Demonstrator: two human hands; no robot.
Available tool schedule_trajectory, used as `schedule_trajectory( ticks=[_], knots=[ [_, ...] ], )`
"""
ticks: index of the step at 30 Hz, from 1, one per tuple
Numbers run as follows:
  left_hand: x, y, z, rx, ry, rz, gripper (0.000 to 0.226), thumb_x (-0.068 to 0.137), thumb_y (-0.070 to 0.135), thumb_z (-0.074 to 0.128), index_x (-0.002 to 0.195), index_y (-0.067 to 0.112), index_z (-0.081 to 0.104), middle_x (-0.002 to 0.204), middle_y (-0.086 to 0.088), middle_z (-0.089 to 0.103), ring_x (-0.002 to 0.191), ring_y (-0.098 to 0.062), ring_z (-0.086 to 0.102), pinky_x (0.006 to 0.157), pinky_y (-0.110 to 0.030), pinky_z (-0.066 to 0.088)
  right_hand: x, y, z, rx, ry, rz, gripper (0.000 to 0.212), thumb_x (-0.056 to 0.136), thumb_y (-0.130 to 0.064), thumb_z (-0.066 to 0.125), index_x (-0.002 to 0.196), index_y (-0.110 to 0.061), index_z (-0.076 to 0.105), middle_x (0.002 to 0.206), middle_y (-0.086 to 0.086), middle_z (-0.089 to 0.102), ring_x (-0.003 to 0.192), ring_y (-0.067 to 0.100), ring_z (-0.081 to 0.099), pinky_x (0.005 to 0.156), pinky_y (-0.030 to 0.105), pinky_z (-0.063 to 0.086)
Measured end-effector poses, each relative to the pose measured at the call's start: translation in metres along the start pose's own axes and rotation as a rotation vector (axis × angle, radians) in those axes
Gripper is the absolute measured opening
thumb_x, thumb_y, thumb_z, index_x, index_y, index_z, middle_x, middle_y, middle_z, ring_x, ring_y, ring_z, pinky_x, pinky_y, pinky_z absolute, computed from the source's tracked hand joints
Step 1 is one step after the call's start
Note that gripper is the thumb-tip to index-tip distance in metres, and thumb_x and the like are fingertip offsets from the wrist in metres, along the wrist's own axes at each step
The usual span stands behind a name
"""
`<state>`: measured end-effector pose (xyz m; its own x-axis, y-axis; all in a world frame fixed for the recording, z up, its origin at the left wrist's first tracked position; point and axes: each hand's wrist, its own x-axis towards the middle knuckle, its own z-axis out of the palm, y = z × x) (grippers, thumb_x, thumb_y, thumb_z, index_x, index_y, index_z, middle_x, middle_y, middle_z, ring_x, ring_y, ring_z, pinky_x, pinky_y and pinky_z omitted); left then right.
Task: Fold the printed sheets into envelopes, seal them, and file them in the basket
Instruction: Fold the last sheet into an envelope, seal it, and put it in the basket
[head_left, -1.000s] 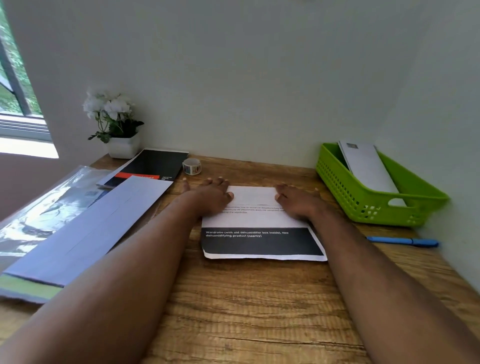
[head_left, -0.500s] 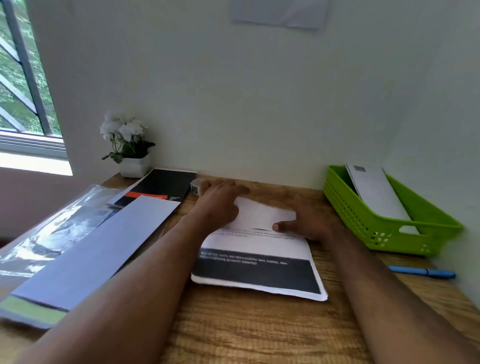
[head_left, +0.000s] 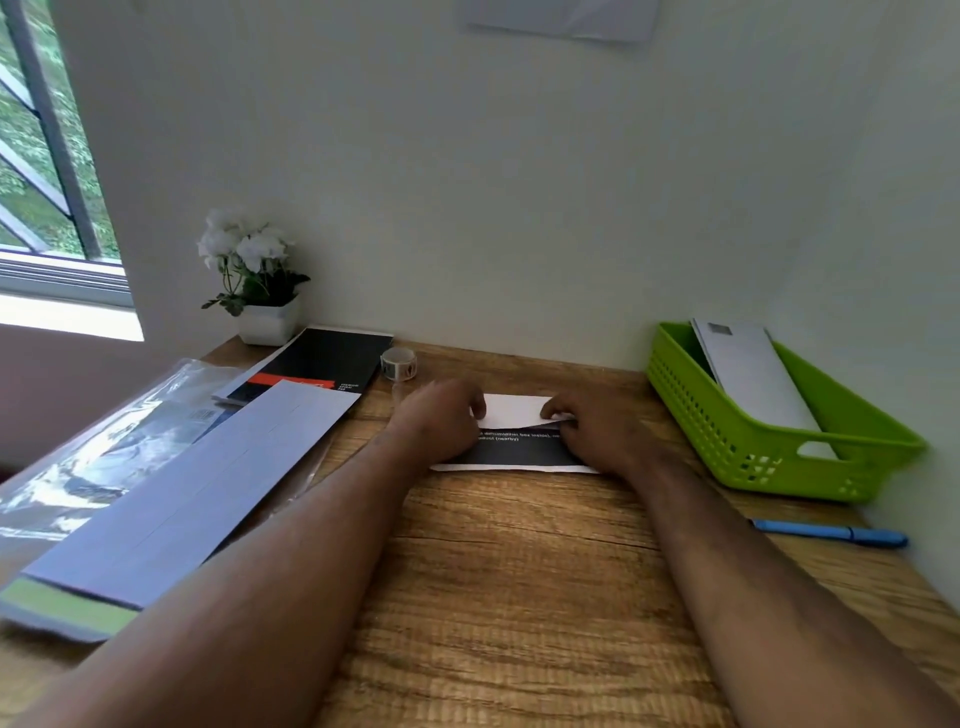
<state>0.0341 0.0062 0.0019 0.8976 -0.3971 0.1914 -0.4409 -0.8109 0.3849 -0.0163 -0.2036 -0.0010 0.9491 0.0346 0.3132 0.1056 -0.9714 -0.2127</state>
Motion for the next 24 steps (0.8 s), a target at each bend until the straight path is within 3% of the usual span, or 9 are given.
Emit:
schedule_trajectory(
  ticks=[5,7,10,14,16,20,24],
  knots=[
    [0.003,0.005,0.006,0.015,-0.017,0.05,0.023,0.095,0.029,0.044,0.109,0.02,0.06,0.125,-0.003,0.06,0.117,-0.024,0.053,0.107,-0.051,0.035,-0.001,-0.007,-0.008,-0.061,-0.048,0.051,0.023,0.083,-0.027,0.056,0.103,-0.028,0.068,0.115,-0.005,0.066,0.109,0.018,0.056,0.097,0.033,0.041],
    [0.0,0.006,0.009,0.032,-0.112,0.048,0.022,0.1,0.032,0.042,0.116,0.019,0.05,0.134,-0.006,0.052,0.127,-0.026,0.044,0.111,-0.055,0.027,0.0,-0.012,-0.006,-0.154,-0.014,0.04,0.023,0.086,-0.036,0.054,0.102,-0.028,0.067,0.112,-0.004,0.067,0.109,0.019,0.058,0.103,0.04,0.038],
    [-0.001,0.006,0.013,0.075,-0.21,0.031,0.036,0.103,0.033,0.03,0.137,0.024,0.035,0.155,-0.004,0.033,0.146,-0.025,0.021,0.114,-0.063,0.004,0.005,-0.028,0.007,-0.172,-0.002,-0.001,0.034,0.094,-0.038,0.048,0.123,-0.025,0.06,0.132,0.0,0.06,0.124,0.021,0.051,0.11,0.044,0.031],
    [0.003,0.009,0.012,0.208,-0.267,0.022,0.053,0.103,0.041,0.018,0.154,0.03,0.011,0.164,0.005,0.01,0.151,-0.024,0.004,0.106,-0.074,-0.01,0.008,-0.053,0.022,0.102,-0.095,-0.101,0.036,0.099,-0.023,0.038,0.133,-0.02,0.05,0.139,0.003,0.052,0.129,0.023,0.045,0.107,0.042,0.036],
    [0.002,0.01,0.011,0.218,-0.29,0.018,0.053,0.104,0.043,0.016,0.155,0.029,0.01,0.164,0.005,0.007,0.151,-0.023,0.002,0.105,-0.075,-0.009,0.009,-0.054,0.023,0.14,-0.198,-0.028,0.04,0.102,-0.025,0.033,0.141,-0.019,0.041,0.146,0.004,0.045,0.135,0.023,0.04,0.111,0.044,0.031],
    [0.005,0.008,0.008,0.235,-0.318,-0.003,0.054,0.104,0.041,0.018,0.155,0.025,0.009,0.164,0.005,0.005,0.151,-0.02,0.0,0.107,-0.075,-0.005,0.011,-0.044,0.018,-0.047,-0.344,0.103,0.053,0.104,-0.038,0.024,0.153,-0.018,0.016,0.161,-0.002,0.015,0.147,0.014,0.013,0.118,0.044,0.008],
    [0.006,0.003,0.002,0.207,-0.359,-0.039,0.055,0.105,0.039,0.02,0.156,0.024,0.006,0.164,0.003,-0.001,0.151,-0.02,-0.004,0.111,-0.07,-0.004,0.01,-0.01,0.006,-0.075,-0.349,0.251,0.055,0.103,-0.043,0.022,0.153,-0.021,0.015,0.161,-0.003,0.011,0.148,0.014,0.01,0.119,0.047,0.009]
  ],
)
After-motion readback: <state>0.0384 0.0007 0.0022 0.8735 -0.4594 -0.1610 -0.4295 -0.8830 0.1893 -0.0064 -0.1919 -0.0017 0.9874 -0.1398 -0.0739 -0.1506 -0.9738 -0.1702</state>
